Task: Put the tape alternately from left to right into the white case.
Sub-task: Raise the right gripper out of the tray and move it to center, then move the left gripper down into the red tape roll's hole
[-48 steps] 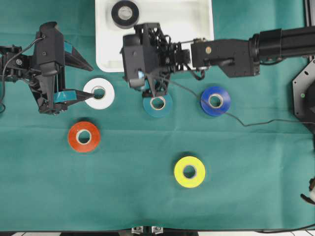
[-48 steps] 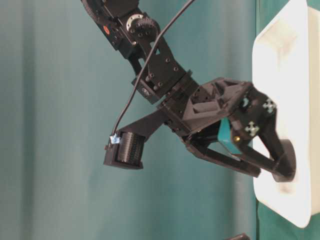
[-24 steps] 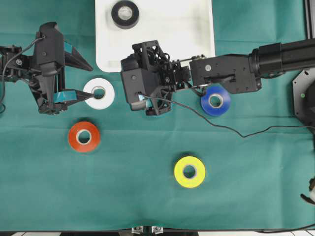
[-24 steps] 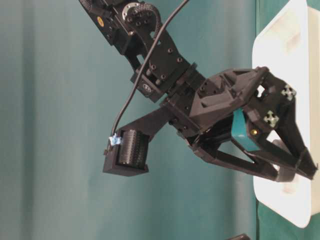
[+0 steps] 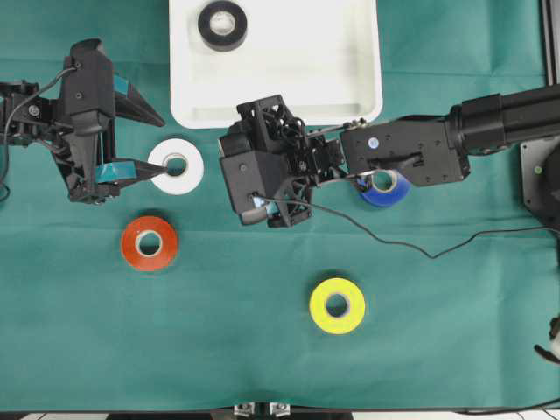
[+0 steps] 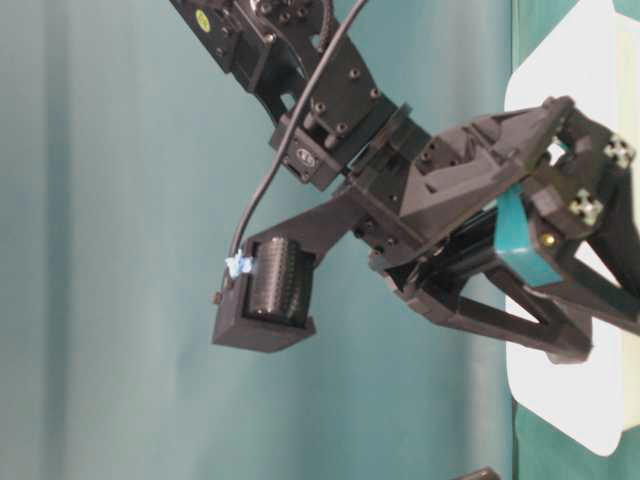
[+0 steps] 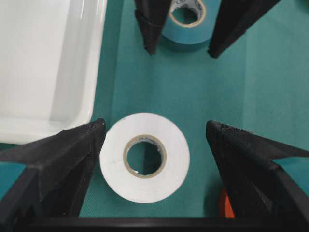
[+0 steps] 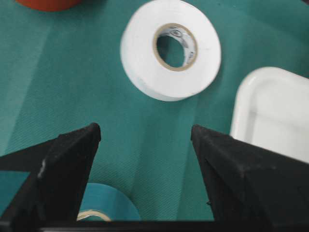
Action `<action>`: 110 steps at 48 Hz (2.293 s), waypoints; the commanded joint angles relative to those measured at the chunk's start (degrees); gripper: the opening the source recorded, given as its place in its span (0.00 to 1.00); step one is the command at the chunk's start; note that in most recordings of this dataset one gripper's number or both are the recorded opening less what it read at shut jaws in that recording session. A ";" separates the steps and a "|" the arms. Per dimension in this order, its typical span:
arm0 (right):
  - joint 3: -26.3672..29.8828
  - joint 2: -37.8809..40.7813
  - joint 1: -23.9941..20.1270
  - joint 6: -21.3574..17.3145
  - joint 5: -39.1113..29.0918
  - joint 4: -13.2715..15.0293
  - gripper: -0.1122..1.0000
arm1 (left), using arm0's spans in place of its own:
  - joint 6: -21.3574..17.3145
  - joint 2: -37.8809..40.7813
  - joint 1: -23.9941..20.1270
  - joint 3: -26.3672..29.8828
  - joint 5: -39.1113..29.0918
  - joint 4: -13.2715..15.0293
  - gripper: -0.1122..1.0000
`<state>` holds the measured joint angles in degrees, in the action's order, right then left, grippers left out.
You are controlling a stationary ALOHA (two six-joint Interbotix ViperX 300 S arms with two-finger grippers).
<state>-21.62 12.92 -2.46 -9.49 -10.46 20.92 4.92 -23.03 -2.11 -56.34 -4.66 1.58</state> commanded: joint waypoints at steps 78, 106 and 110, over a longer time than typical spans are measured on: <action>0.00 -2.46 -0.35 -0.09 0.26 0.00 0.85 | 15.21 4.31 9.84 -5.63 -0.70 0.09 0.69; -0.79 -2.37 -0.35 -0.09 0.53 0.00 0.85 | 16.52 17.05 14.59 0.18 -1.23 0.09 0.69; -0.97 -2.37 -0.35 -0.09 0.44 0.00 0.85 | 16.52 18.54 14.59 0.62 -1.23 0.09 0.69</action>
<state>-22.94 12.92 -2.64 -9.49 -10.37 20.92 21.45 -4.92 12.30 -56.25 -6.06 1.58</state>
